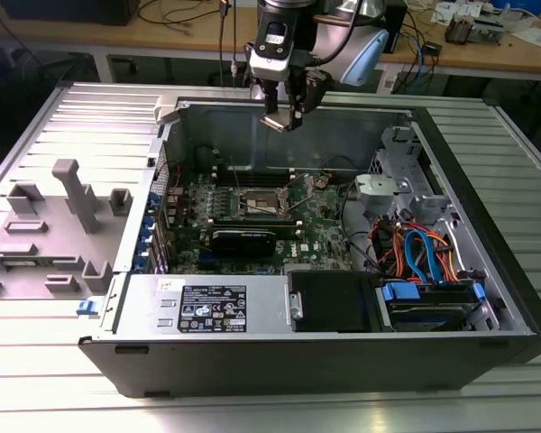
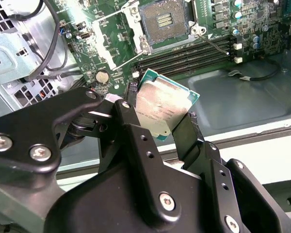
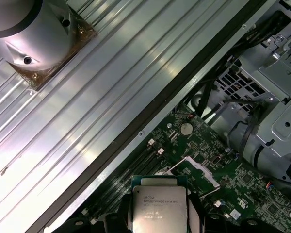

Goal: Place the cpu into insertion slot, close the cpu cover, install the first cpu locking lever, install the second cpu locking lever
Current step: 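Place the cpu into insertion slot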

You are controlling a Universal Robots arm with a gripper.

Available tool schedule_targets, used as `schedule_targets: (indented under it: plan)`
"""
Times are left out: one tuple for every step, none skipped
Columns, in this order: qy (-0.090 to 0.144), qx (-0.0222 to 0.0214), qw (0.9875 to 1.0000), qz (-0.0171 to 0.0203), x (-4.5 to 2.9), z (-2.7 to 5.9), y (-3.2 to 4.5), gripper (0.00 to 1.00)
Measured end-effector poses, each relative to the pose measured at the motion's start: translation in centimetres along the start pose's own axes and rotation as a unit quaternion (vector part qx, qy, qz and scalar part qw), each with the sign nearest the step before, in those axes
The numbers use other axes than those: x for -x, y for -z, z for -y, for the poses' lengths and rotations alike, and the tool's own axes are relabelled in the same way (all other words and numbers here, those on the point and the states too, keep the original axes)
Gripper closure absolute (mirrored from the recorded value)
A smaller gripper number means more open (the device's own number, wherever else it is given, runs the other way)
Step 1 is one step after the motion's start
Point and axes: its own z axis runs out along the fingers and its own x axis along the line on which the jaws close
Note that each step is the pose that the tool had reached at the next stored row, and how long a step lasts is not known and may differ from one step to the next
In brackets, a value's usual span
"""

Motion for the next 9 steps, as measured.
schedule_targets:
  plan:
    - [-0.003, 0.0001, 1.0000, 0.0003, 0.00, 0.00, 0.00, 0.46]
    - [-0.006, 0.0001, 1.0000, 0.0005, 0.00, 0.00, -0.01, 0.46]
    - [-0.009, 0.0001, 1.0000, 0.0008, 0.00, 0.00, -0.01, 0.46]
    - [-0.013, 0.0002, 0.9999, 0.0011, 0.00, 0.00, -0.01, 0.46]
    - [-0.018, 0.0003, 0.9998, 0.0016, 0.00, 0.00, -0.01, 0.46]
    - [-0.021, 0.0004, 0.9998, 0.0019, 0.00, 0.00, -0.02, 0.46]
    - [-0.025, 0.0005, 0.9997, 0.0023, 0.00, 0.01, -0.02, 0.46]
    - [-0.030, 0.0005, 0.9995, 0.0027, 0.01, 0.01, -0.02, 0.46]
    - [-0.035, 0.0007, 0.9994, 0.0031, 0.01, 0.01, -0.03, 0.46]
